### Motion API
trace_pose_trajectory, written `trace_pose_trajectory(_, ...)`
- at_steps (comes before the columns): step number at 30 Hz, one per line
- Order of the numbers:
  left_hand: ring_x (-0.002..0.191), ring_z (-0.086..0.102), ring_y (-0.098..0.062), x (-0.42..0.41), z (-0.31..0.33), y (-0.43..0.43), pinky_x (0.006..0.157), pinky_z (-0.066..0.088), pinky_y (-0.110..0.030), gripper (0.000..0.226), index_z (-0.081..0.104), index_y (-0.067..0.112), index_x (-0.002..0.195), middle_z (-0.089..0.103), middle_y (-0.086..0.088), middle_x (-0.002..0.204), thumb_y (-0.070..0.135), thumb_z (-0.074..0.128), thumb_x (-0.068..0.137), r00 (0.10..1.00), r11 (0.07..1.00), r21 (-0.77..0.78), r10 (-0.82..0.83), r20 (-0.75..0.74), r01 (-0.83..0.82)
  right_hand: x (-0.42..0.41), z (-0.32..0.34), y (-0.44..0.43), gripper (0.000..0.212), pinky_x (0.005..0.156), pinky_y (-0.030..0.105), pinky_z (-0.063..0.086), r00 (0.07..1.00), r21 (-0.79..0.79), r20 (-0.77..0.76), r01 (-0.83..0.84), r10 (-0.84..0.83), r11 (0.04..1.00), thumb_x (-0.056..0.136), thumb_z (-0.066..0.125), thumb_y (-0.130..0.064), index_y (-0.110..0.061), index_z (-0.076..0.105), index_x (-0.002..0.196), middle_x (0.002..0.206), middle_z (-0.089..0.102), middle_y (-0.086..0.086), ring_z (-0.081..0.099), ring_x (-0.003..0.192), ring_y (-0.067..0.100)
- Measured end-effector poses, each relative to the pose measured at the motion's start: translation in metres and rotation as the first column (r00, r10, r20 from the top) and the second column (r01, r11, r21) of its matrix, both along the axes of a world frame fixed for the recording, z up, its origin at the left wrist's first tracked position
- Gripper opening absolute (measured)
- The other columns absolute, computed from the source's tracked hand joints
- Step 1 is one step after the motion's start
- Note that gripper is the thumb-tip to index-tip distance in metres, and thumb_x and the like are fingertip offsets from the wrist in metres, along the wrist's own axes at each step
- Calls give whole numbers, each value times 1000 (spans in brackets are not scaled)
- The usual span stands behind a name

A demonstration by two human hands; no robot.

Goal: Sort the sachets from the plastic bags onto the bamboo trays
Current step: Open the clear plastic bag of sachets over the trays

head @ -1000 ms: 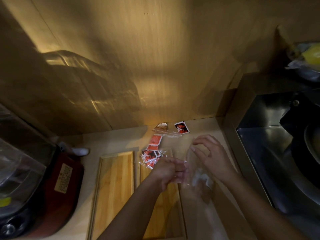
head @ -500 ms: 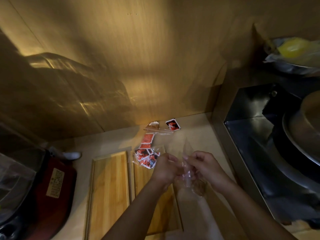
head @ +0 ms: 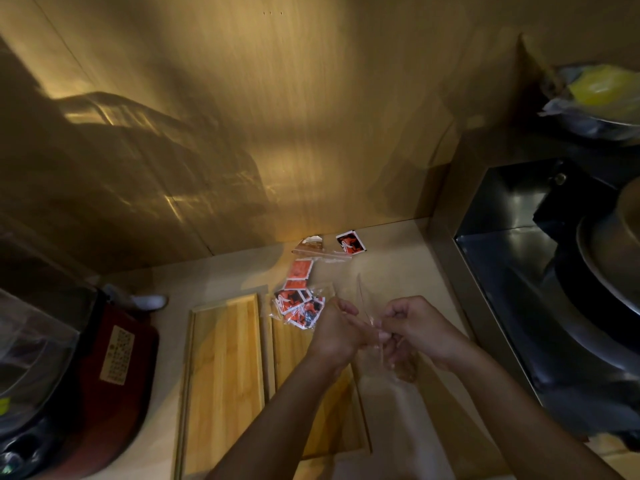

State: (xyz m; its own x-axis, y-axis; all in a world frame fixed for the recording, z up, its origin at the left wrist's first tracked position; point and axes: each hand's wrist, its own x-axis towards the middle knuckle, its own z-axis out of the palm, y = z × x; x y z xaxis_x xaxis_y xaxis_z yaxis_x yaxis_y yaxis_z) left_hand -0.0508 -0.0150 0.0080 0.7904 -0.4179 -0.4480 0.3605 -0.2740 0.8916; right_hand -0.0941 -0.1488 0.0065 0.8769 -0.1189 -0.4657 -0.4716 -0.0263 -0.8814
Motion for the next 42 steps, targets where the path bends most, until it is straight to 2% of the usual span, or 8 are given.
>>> trace_pose_trajectory(4, 51, 59, -8, 1, 0, 4, 47, 46, -17, 44, 48, 5, 99, 59, 2, 53, -4, 77, 68, 994, 996, -63, 63, -86, -69, 2, 0, 0, 18, 45, 31, 45, 998, 28, 46, 37, -38, 999, 81, 55, 5, -3, 59, 65, 49, 56, 14, 52, 42, 26)
trace_pose_trajectory(7, 46, 57, -8, 3, -4, 10, 44, 45, -18, 32, 50, 9, 91, 58, 5, 50, -2, 74, 73, 976, 985, -120, 101, -192, -126, 2, -2, 0, 21, 44, 30, 43, 995, 43, 73, 66, -69, 997, 81, 53, 6, -5, 57, 64, 53, 55, 17, 51, 40, 24)
trace_pose_trajectory(11, 45, 54, -9, 0, -3, 11, 46, 44, -21, 20, 52, 11, 84, 59, 0, 56, -4, 64, 79, 970, 994, -56, 78, -229, -93, 3, -9, 5, 26, 40, 25, 40, 996, 10, 83, 38, -39, 999, 81, 51, 7, -8, 58, 61, 47, 55, 14, 48, 35, 22)
trace_pose_trajectory(17, 45, 49, -10, -4, 2, 8, 42, 40, -16, 29, 54, 15, 61, 55, -3, 55, -1, 53, 84, 996, 997, 67, -35, -79, 40, 0, -6, 9, 26, 31, 21, 36, 992, -6, 107, 69, -68, 998, 81, 47, 9, -5, 53, 60, 35, 51, 1, 44, 29, 15)
trace_pose_trajectory(24, 49, 54, -6, -12, 4, 7, 45, 44, -19, 19, 55, 9, 74, 56, 0, 57, 6, 49, 92, 999, 999, -6, -51, 7, 51, -7, -2, 14, 27, 32, 18, 35, 999, -19, 32, -23, 24, 1000, 90, 55, -21, -5, 50, 68, 35, 46, -4, 42, 32, 12)
trace_pose_trajectory(31, 51, 51, -11, -18, 4, 5, 49, 45, -25, 24, 52, 11, 68, 55, 2, 51, 3, 47, 90, 998, 999, 13, -32, -56, 32, -10, -2, 10, 38, 34, 19, 34, 998, -69, 49, -41, 44, 997, 89, 41, -1, -10, 52, 54, 37, 44, -3, 39, 31, 9)
trace_pose_trajectory(38, 49, 52, -10, -18, 2, 13, 44, 44, -21, 24, 51, 10, 71, 54, -3, 59, 9, 44, 94, 994, 991, 74, 109, 16, -110, -19, -2, 0, 31, 35, 20, 36, 998, -196, 62, -7, 19, 981, 91, 45, -7, -10, 48, 60, 32, 52, -5, 45, 31, 5)
trace_pose_trajectory(42, 51, 53, -15, -20, -1, 13, 47, 42, -23, 24, 55, 7, 78, 56, -4, 59, 22, 47, 94, 993, 977, 191, 73, 95, -90, -21, -6, 1, 29, 38, 18, 37, 997, -317, 63, -28, 51, 948, 89, 48, -11, -12, 48, 61, 36, 53, -5, 47, 34, 2)
